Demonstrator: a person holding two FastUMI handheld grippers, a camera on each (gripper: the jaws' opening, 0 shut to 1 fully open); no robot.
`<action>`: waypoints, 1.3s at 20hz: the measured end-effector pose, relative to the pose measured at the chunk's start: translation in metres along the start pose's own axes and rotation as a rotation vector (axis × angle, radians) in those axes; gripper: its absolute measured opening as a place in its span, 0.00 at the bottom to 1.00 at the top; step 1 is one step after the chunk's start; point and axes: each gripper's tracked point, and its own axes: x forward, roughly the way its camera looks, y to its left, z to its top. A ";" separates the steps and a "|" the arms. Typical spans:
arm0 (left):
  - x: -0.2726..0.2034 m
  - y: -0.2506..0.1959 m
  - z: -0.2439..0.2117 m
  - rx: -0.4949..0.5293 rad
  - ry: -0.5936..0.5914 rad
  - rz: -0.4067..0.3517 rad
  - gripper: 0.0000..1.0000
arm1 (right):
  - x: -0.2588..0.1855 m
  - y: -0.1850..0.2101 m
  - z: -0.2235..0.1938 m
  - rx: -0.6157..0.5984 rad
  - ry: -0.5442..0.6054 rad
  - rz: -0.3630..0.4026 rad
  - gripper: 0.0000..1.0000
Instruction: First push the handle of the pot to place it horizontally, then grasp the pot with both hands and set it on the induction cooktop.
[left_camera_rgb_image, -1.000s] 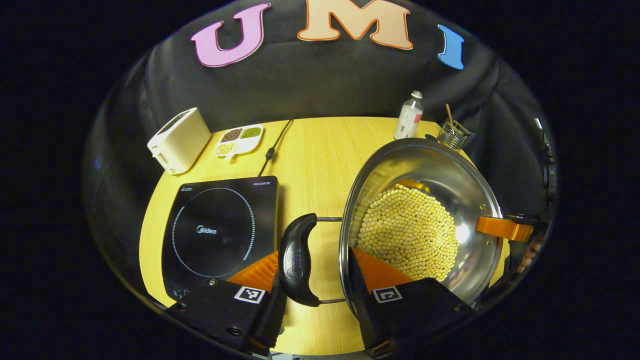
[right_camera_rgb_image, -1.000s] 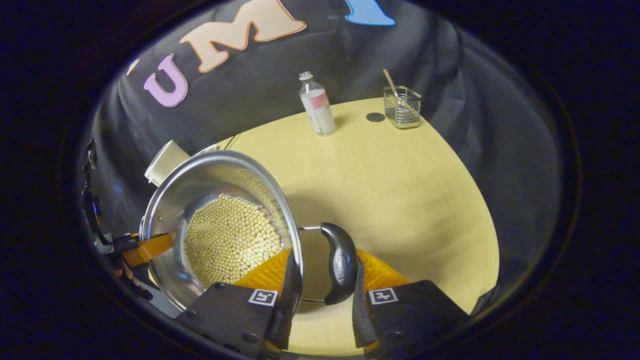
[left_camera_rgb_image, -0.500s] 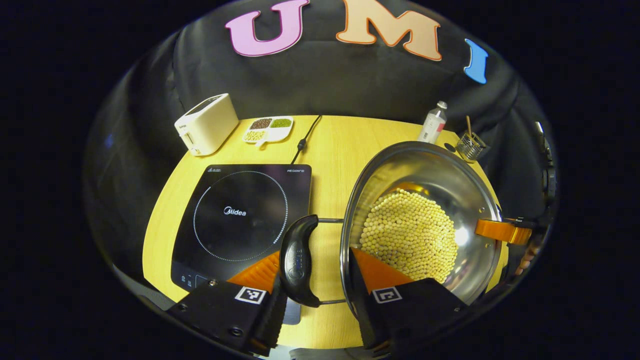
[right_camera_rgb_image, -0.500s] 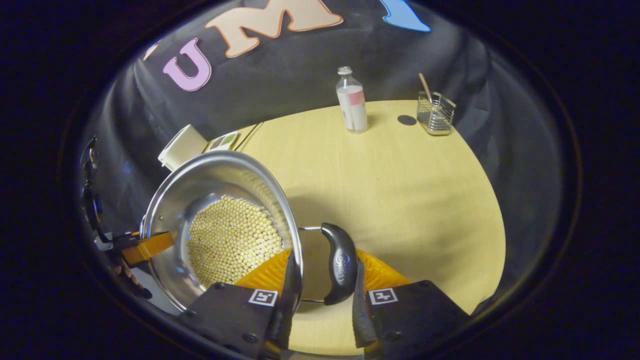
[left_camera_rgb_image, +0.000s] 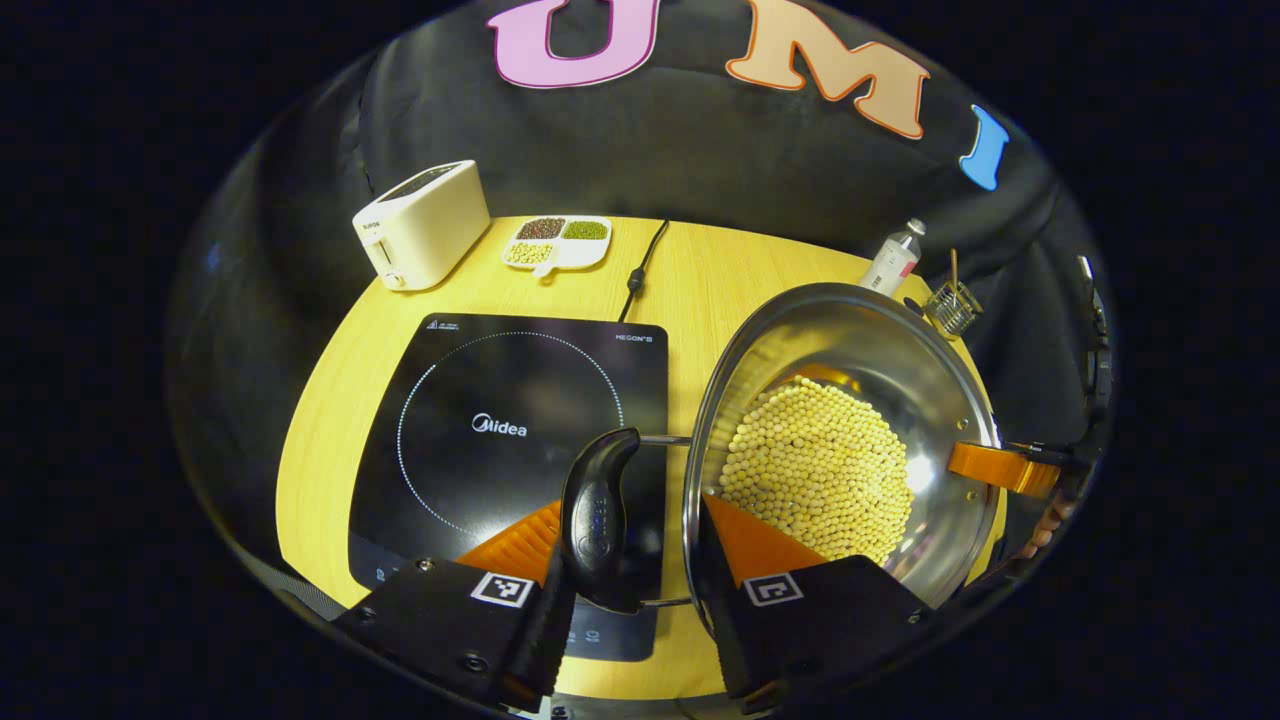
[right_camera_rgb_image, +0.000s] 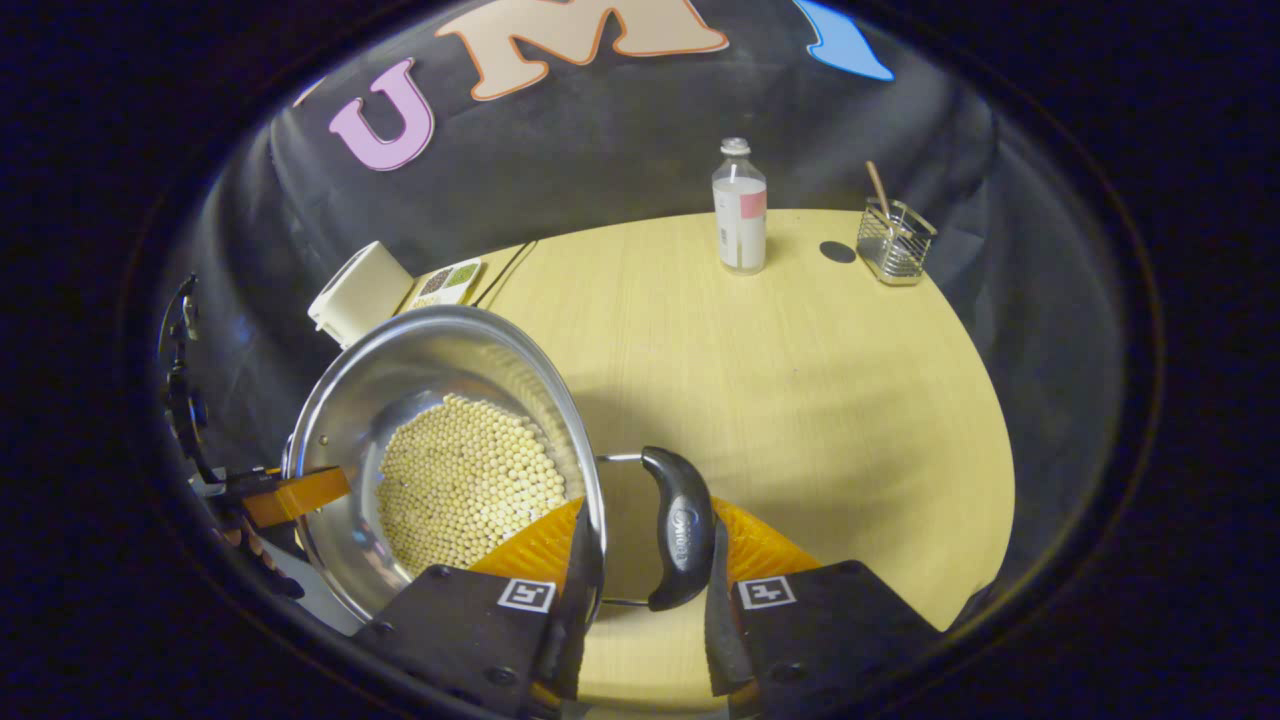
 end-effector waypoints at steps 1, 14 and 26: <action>0.000 0.008 0.003 0.002 0.003 -0.012 0.61 | 0.000 0.009 0.000 0.002 0.000 -0.009 0.46; 0.025 0.116 0.022 0.028 0.039 -0.120 0.61 | 0.012 0.116 -0.013 0.033 0.019 -0.118 0.51; 0.047 0.186 0.025 0.011 0.067 -0.111 0.62 | 0.046 0.177 -0.019 0.016 0.055 -0.124 0.46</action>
